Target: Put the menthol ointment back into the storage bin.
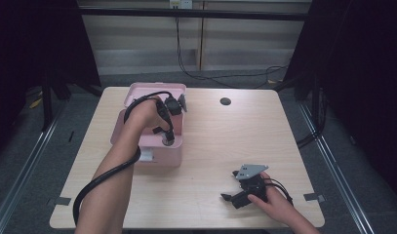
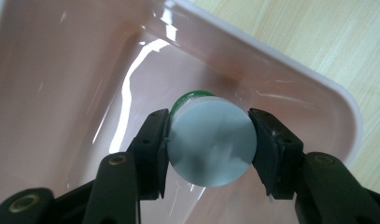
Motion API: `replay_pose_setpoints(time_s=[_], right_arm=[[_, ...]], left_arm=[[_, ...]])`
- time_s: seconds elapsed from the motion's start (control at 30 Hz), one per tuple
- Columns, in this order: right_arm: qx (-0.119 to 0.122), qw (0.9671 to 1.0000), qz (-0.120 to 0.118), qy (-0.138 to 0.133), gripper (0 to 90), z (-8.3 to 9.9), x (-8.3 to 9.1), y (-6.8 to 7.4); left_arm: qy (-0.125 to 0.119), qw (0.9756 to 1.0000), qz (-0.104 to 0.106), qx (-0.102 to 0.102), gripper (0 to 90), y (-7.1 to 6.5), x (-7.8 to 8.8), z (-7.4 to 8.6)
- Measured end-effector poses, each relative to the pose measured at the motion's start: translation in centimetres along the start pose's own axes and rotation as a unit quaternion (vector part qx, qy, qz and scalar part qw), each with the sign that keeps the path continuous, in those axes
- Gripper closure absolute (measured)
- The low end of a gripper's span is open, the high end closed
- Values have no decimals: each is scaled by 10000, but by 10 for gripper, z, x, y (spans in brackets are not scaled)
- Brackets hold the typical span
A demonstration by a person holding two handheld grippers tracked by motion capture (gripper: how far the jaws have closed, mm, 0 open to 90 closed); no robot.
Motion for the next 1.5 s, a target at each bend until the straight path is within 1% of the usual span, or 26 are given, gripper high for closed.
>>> replay_pose_setpoints(time_s=[0.07,0.17,0.2,0.27,0.3,0.33,0.37,0.43,0.47,0.53,0.73,0.77,0.8,0.93,1.07,1.1,1.13,1.17,1.3,1.4,1.43,1.5], right_arm=[[-2,10000,0,1,80,0,0,0],[-1,10000,-1,2,80,0,0,0],[-2,10000,-1,1,80,0,0,0],[-7,10000,-10,6,81,0,0,0],[-7,10000,-10,6,81,0,0,0],[-13,10000,-4,6,80,0,0,0],[-6,10000,0,3,81,0,0,0],[-4,10000,-7,5,80,0,0,0],[0,10000,2,0,80,0,0,0],[3,10000,2,0,81,0,0,0],[-7,10000,4,-6,81,0,0,0],[2,10000,3,-9,80,0,0,0],[0,10000,3,-8,80,0,0,0],[2,10000,5,-9,80,0,0,0],[-4,10000,2,-8,80,0,0,0],[-11,10000,-7,-2,80,0,0,0],[-1,10000,-4,-5,80,0,0,0],[-9,10000,1,-4,80,0,0,0],[-1,10000,5,-8,81,0,0,0],[-1,10000,4,-8,80,0,0,0],[-1,10000,5,-8,81,0,0,0],[-5,10000,1,-6,81,0,0,0]], left_arm=[[13,10000,3,-27,503,0,-3,-1],[-59,10000,25,21,503,-1,-8,-4],[11,10000,35,-61,503,0,-9,-4],[21,10000,40,-74,503,-1,-14,-5],[21,10000,40,-74,502,-1,-14,-5],[46,9999,27,-118,502,-1,-16,-5],[36,9999,46,-93,502,-2,-18,-5],[67,9998,37,-158,502,-2,-21,-6],[62,9999,32,-141,503,-3,-23,-6],[67,9997,-2,-229,502,-2,-27,-7],[98,9997,2,-224,502,-3,-32,-8],[131,9996,14,-266,502,-3,-34,-8],[99,9997,6,-231,502,-4,-36,-8],[120,9995,16,-276,502,-4,-39,-9],[129,9996,4,-268,502,-6,-45,-10],[136,9995,0,-284,502,-6,-45,-11],[151,9993,-25,-348,501,-6,-46,-11],[157,9993,-16,-334,502,-7,-48,-12],[180,9991,-19,-385,502,-7,-49,-12],[149,9993,-14,-345,501,-8,-51,-13],[161,9992,12,-361,502,-8,-51,-13],[151,9992,0,-359,502,-8,-53,-13]])
Point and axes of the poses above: each handheld gripper's, and its own axes: x roughly backward along the jaws, z roughly out of its underside, y roughly to its left, the point moved 6 cm from there along -x, roughly forward along the jaws, and after that the axes turned 5 degrees about -z, right-handed, at the moved point
